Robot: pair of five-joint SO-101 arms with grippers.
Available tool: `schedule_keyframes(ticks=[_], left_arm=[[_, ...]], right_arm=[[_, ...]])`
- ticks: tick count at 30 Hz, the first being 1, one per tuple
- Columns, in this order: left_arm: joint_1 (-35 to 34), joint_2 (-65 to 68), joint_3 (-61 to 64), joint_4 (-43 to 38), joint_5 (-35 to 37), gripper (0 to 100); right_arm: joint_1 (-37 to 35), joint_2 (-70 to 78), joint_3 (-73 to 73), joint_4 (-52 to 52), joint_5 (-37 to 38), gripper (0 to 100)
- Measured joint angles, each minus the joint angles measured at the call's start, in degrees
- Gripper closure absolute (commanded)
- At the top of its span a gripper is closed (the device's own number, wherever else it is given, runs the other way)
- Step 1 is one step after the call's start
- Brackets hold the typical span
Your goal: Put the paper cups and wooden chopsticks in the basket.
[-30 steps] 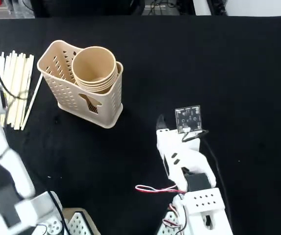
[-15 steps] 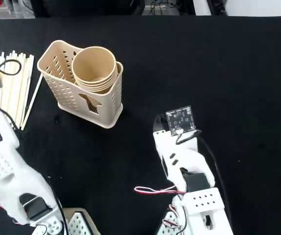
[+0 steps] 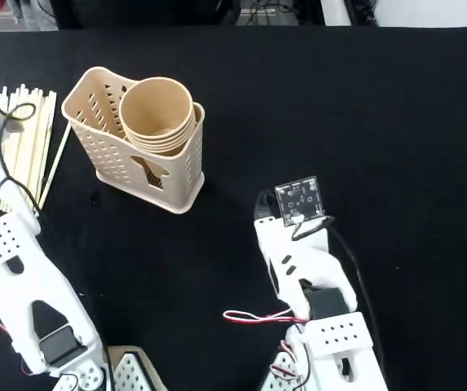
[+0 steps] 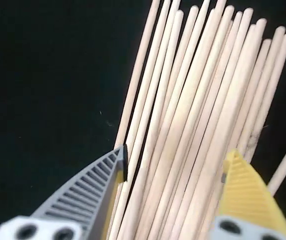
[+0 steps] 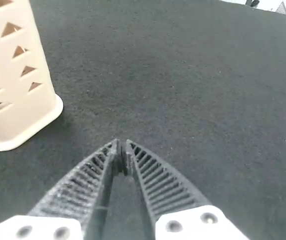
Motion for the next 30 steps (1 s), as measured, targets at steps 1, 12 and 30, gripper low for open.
schedule_keyframes(ticks=[1, 12, 30], left_arm=[[0.0, 1.58, -0.26, -0.62, 0.09, 74], [0.53, 4.57, -0.79, 4.22, 8.53, 88], [0.62, 4.4, 3.16, 8.44, 8.0, 94]], right_arm=[[0.0, 0.0, 0.0, 0.0, 0.0, 98.3], [0.0, 0.0, 0.0, 0.0, 0.0, 98.3], [0.0, 0.0, 0.0, 0.0, 0.0, 98.3]])
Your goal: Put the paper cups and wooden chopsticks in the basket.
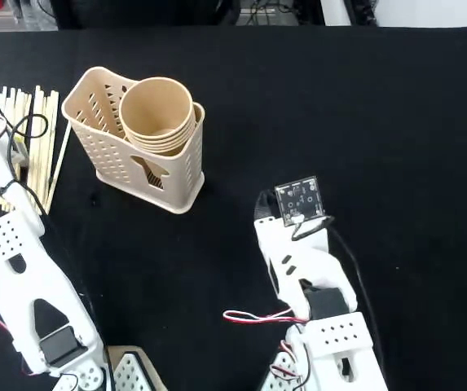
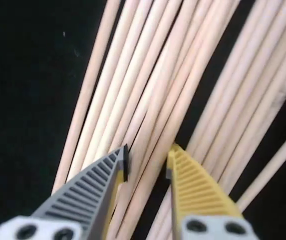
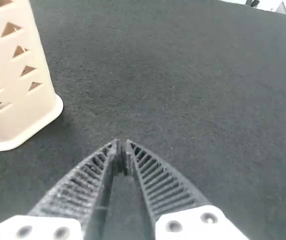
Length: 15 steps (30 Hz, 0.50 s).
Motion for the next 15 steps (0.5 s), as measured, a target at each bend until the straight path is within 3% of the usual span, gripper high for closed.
schedule_keyframes(ticks=[2, 15], left_arm=[[0.09, 0.0, 0.0, 0.88, -1.76, 97], [-0.18, -0.35, -1.49, 10.37, -4.57, 97]], right_arm=[[0.0, 0.0, 0.0, 0.0, 0.0, 98.3], [0.0, 0.0, 0.0, 0.0, 0.0, 98.3]])
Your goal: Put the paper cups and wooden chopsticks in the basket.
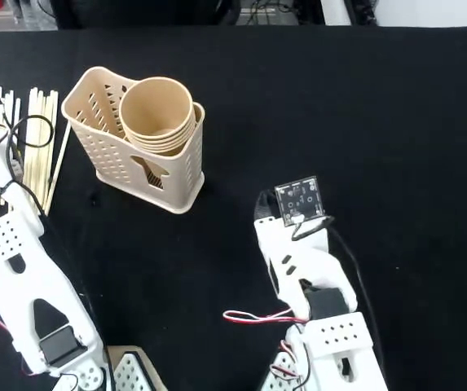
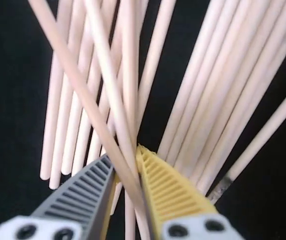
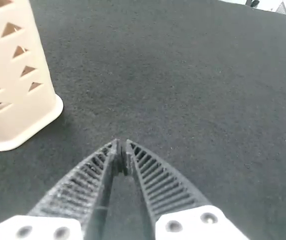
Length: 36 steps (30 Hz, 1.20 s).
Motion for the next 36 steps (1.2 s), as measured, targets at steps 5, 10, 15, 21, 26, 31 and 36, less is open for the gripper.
schedule_keyframes(ticks=[5, 10, 15, 21, 26, 31, 36], left_arm=[[-0.97, -6.33, 9.41, 0.18, -0.97, 97], [-0.97, -21.01, 29.27, 0.18, -4.22, 97], [-1.85, -39.21, 52.31, 0.18, -5.71, 97], [-4.48, -54.77, 76.22, -6.51, -9.58, 97], [-8.88, -64.0, 93.89, -14.42, -15.03, 97], [-11.87, -70.15, 107.08, -19.25, -20.48, 95], [-12.66, -71.47, 109.54, -19.69, -22.42, 76]], right_arm=[[0.0, 0.0, 0.0, 0.0, 0.0, 98.3], [0.0, 0.0, 0.0, 0.0, 0.0, 98.3], [0.0, 0.0, 0.0, 0.0, 0.0, 98.3], [0.0, 0.0, 0.0, 0.0, 0.0, 98.3], [0.0, 0.0, 0.0, 0.09, 0.0, 98.3], [0.0, 0.0, 0.0, 0.09, 0.0, 98.3], [0.0, 0.0, 0.0, 0.09, 0.0, 98.3]])
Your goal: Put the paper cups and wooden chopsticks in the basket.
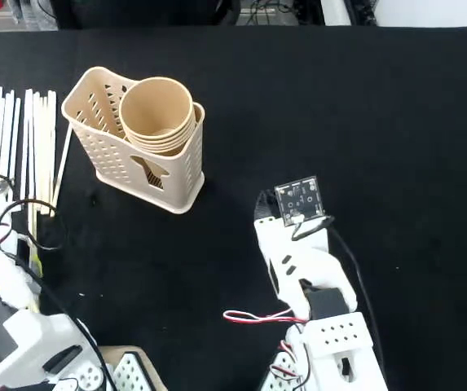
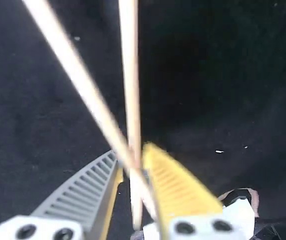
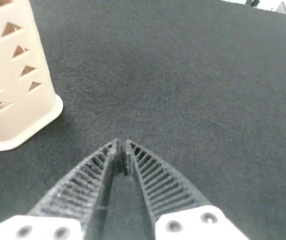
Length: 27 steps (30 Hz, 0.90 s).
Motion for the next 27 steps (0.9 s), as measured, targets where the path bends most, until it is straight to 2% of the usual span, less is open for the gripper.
schedule_keyframes(ticks=[2, 7, 16, 21, 24, 27], left_arm=[[-1.32, 0.0, -0.44, -0.79, 1.23, 72], [-2.11, 0.0, -2.46, -5.1, 5.19, 74], [-0.62, 1.14, -3.08, -20.22, 15.12, 74], [2.11, 10.29, -5.54, -25.14, 18.37, 74], [2.64, 17.41, -9.93, -24.7, 18.99, 75], [2.64, 24.88, -15.74, -21.98, 19.08, 84]], right_arm=[[0.0, 0.0, 0.0, 0.0, 0.0, 98.3], [0.0, 0.0, 0.0, 0.0, 0.0, 98.3], [0.0, 0.0, 0.0, 0.0, 0.0, 98.3], [0.0, 0.0, 0.0, 0.0, 0.0, 98.3], [0.0, 0.0, 0.0, 0.0, 0.0, 98.3], [0.0, 0.0, 0.0, 0.0, 0.0, 98.3]])
